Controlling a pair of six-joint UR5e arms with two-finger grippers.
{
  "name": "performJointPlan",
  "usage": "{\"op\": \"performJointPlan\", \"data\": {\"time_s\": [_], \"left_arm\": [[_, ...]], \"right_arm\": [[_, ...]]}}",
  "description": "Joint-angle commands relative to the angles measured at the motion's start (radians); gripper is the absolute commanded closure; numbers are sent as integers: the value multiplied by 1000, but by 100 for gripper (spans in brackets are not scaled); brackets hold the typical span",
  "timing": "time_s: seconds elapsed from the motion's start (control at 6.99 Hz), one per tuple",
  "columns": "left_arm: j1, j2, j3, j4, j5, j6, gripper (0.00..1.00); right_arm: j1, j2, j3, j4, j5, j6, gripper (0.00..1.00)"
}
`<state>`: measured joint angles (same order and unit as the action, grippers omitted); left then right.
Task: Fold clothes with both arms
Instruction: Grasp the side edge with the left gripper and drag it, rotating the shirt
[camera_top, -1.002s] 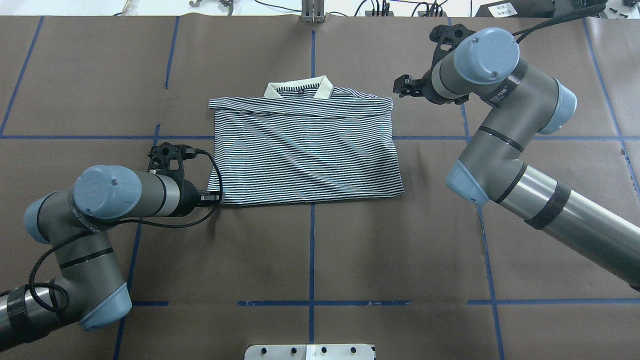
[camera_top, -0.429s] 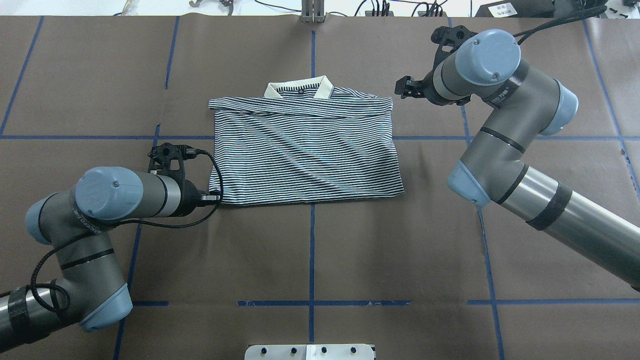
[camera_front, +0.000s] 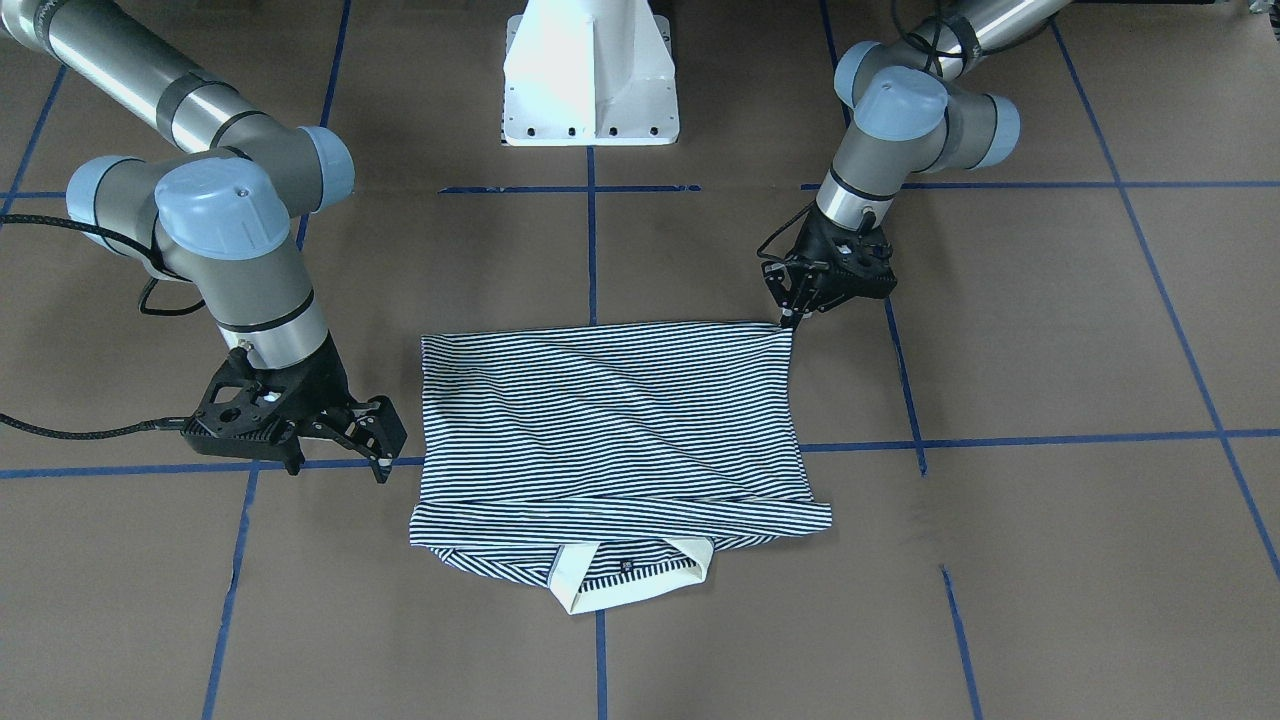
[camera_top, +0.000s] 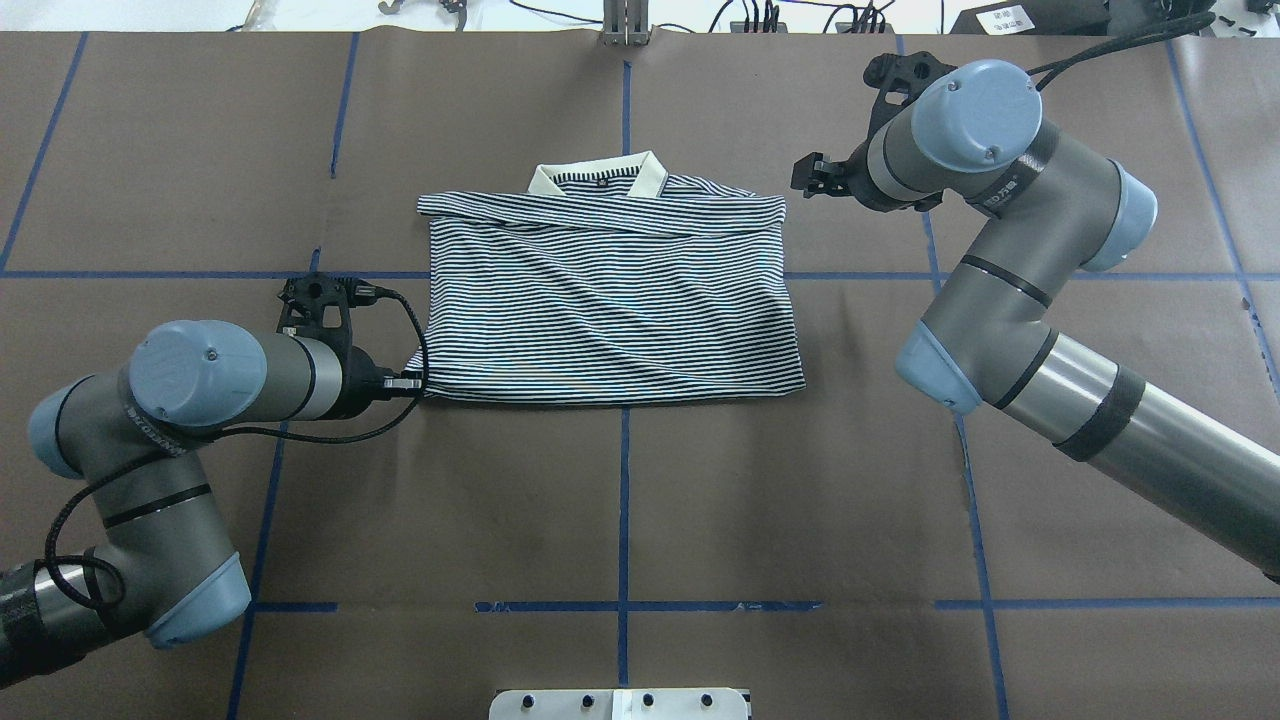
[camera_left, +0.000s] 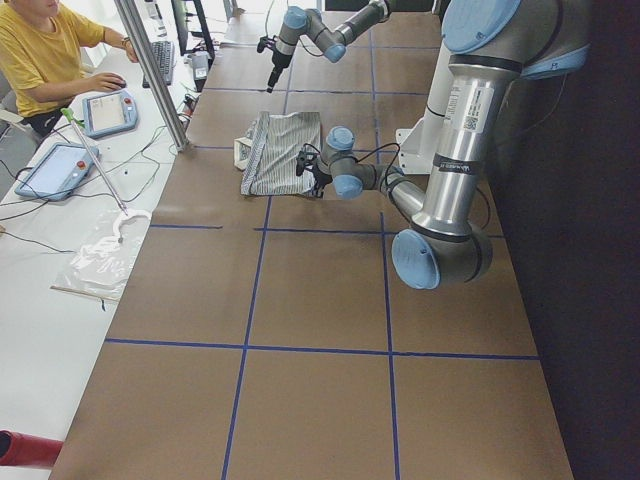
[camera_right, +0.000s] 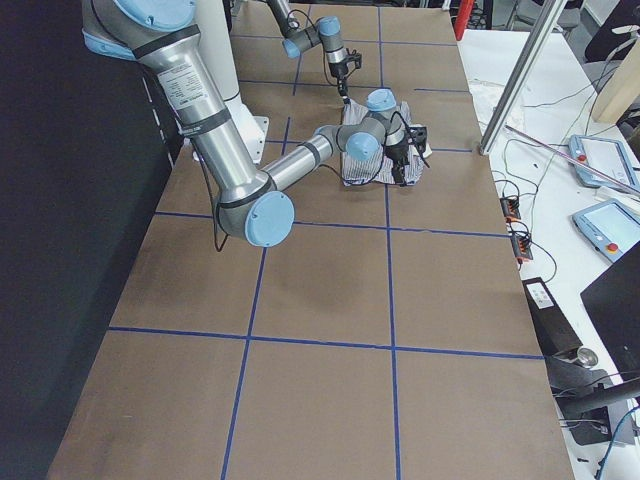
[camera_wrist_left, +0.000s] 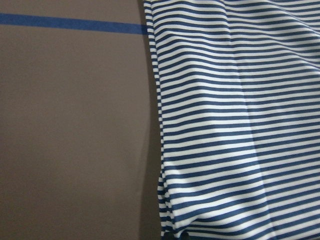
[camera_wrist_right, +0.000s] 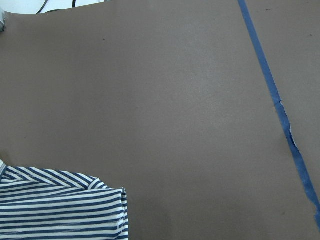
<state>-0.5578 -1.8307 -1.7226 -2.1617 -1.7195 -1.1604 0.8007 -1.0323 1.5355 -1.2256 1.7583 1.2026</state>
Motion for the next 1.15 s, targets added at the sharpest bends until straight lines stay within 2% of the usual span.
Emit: {"op": "performJointPlan", "data": {"time_s": [0.0,0.14,0.29,0.57,0.72,0.86,1.0], "left_arm": [[-136,-16,91,-3,-2,169,100],[-205,-82,183,-3,-3,226,100],[-271,-201,354,-26,1,264,100],[-332,-460,741,-181,56,318,100],[-359,-537,850,-200,58,333,100],[-376,-532,851,-204,57,391,100],[-376,-495,841,-228,55,444,2]], "right_arm": [[0,-3,0,0,-2,2,0],[0,-6,0,0,-2,6,0],[-2,-9,0,0,-2,6,0],[0,-9,0,0,-2,2,0],[-2,-9,0,0,-2,-1,0],[-3,-9,2,0,-2,5,0],[-17,-6,2,1,-5,15,0]]}}
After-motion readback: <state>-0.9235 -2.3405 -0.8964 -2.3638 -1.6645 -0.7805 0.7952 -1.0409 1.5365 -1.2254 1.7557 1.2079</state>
